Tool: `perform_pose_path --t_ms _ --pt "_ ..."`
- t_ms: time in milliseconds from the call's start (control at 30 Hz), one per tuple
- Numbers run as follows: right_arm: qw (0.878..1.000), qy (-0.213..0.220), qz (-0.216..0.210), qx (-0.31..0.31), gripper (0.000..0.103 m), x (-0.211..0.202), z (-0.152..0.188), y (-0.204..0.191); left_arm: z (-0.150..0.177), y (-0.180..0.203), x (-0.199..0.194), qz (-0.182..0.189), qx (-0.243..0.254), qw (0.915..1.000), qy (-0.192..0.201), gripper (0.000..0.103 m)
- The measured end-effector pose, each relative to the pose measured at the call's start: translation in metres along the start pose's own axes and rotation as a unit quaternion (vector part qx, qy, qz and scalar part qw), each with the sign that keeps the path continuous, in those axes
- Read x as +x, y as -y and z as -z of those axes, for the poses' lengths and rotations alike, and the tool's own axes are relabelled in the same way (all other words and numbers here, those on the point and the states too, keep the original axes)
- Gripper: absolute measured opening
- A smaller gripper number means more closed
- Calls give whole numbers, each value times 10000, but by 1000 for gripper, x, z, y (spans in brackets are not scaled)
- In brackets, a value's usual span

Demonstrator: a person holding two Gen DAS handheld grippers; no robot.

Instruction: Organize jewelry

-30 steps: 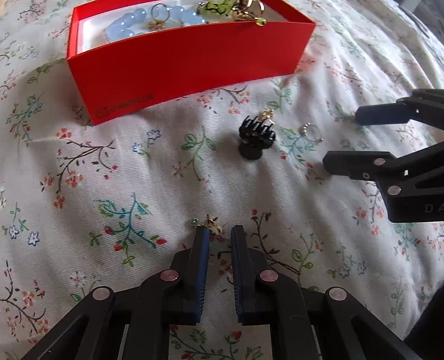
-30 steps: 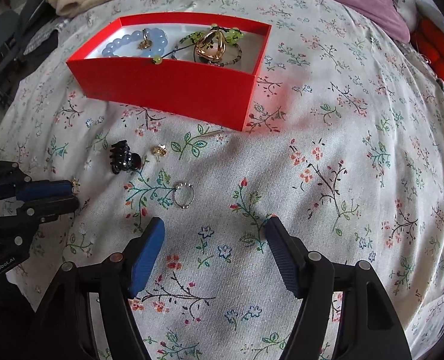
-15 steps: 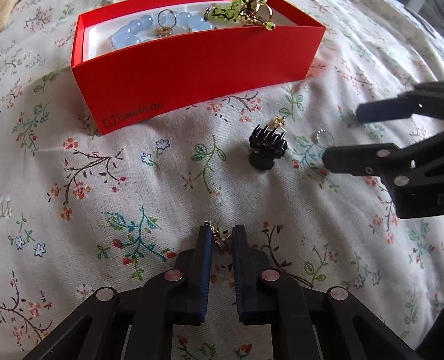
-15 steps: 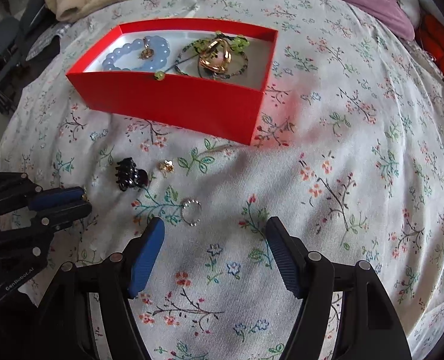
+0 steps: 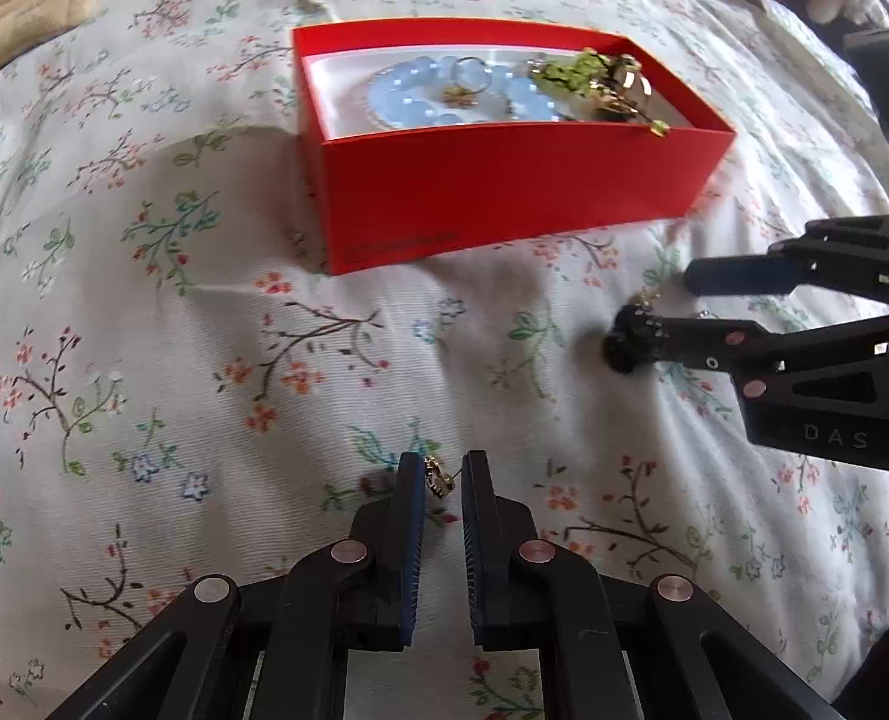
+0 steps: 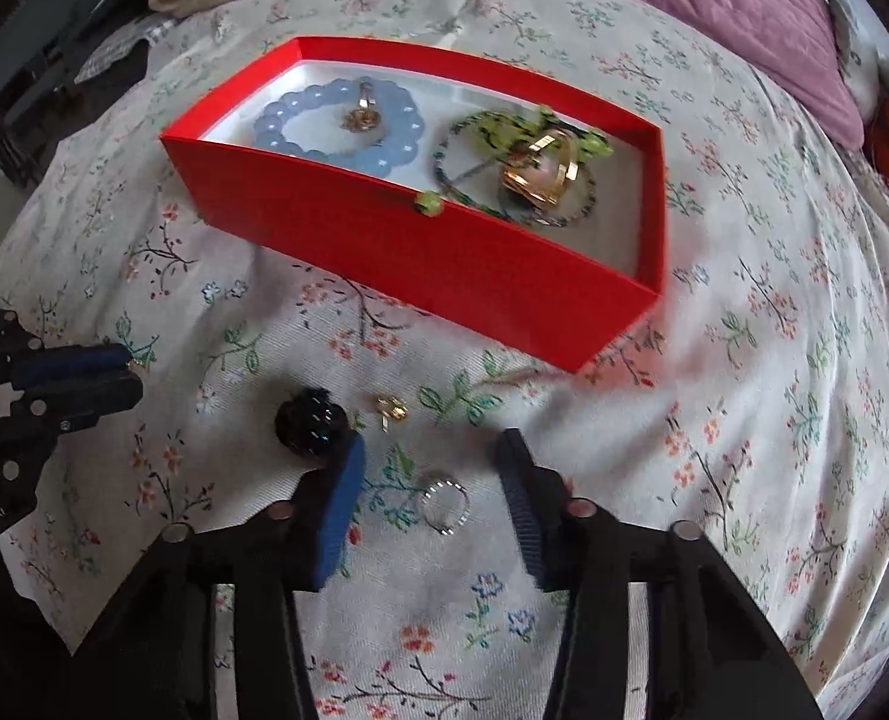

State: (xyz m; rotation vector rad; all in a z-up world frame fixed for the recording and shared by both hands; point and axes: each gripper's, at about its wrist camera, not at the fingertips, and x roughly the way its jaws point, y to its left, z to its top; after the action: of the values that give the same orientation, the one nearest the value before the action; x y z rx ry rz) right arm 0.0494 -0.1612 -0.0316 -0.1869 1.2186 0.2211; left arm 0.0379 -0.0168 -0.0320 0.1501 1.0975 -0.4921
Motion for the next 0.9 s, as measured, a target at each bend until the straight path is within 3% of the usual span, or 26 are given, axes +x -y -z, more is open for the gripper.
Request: perform_pose_path --t_ms 200,267,600,900 --pt "9998 -7 -114 -169 13 6 -11 -13 0 -3 -2 8 -85 10000 18 9" --pt "9996 -9 -93 -255 9 7 -13 -18 -1 -5 -3 10 -127 9999 34 9" --pt "9999 -98 -132 21 9 -5 -13 -8 -8 -15 -18 38 -349 9992 193 9" --pt "9978 224 -391 477 9 -39 -16 6 -20 -15 -28 185 -447 9982 346 9"
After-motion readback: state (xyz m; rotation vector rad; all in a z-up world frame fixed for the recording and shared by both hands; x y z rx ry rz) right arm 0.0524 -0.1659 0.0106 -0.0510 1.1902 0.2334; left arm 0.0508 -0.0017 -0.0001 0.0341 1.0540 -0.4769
